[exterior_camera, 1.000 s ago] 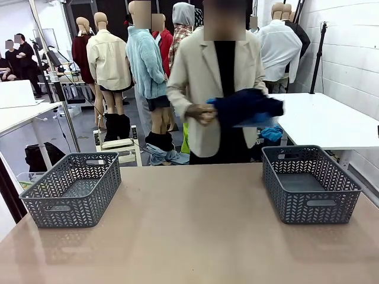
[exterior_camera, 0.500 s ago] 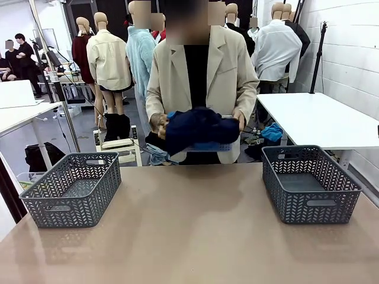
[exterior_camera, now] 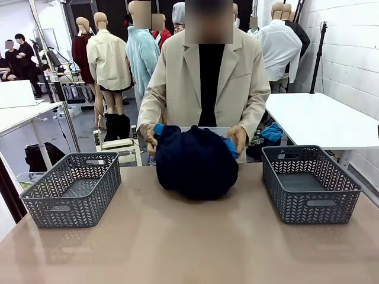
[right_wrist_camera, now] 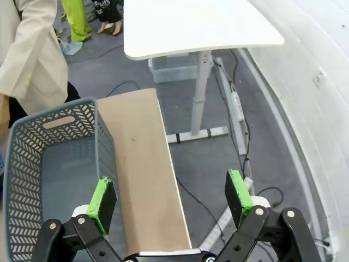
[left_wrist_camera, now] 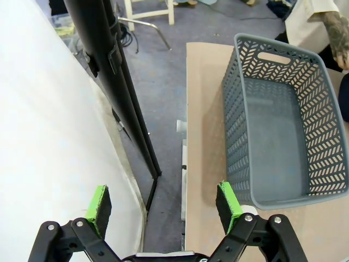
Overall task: Sort the tops and bottoms.
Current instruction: Lift clothes from the center of the table with your left hand.
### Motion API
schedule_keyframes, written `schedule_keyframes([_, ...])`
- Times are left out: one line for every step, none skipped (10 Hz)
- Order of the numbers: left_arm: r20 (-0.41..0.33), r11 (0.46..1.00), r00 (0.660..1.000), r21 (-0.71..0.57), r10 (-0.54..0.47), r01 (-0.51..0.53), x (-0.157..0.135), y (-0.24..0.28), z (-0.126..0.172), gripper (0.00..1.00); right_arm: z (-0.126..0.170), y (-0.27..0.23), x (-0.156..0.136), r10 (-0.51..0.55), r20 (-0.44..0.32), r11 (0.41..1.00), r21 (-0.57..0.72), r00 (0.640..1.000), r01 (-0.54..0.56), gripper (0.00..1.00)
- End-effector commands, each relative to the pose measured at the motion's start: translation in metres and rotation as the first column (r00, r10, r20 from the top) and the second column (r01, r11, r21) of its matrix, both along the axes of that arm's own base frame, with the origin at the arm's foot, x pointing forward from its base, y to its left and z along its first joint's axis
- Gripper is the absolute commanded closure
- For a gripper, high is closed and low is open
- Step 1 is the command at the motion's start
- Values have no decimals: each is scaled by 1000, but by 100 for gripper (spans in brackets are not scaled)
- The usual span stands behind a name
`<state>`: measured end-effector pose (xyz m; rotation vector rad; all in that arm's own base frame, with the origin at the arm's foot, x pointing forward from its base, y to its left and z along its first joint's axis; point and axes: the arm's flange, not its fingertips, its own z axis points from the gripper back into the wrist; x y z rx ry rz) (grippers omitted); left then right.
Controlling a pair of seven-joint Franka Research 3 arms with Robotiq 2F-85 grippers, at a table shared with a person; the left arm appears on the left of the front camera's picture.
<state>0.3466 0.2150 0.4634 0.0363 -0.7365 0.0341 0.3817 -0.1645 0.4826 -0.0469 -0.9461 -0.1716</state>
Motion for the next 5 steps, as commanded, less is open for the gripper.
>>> schedule_keyframes([-2, 1000, 1000, -14, 12, -12, 0, 0, -1, 0, 1, 0, -1, -2, -7, 1000, 10, 1000, 2, 0])
schedule_keyframes([-2, 1000, 1000, -14, 12, -12, 0, 0, -1, 0, 1, 0, -1, -2, -7, 1000, 10, 1000, 2, 0])
schedule_keyframes([-2, 1000, 1000, -14, 12, -12, 0, 0, -1, 0, 1, 0, -1, -2, -7, 1000, 10, 1000, 2, 0])
schedule_keyframes([-2, 1000, 1000, -14, 12, -12, 0, 0, -1, 0, 1, 0, -1, -2, -7, 1000, 10, 1000, 2, 0])
schedule_keyframes([-2, 1000, 1000, -14, 12, -12, 0, 0, -1, 0, 1, 0, -1, -2, -7, 1000, 10, 1000, 2, 0])
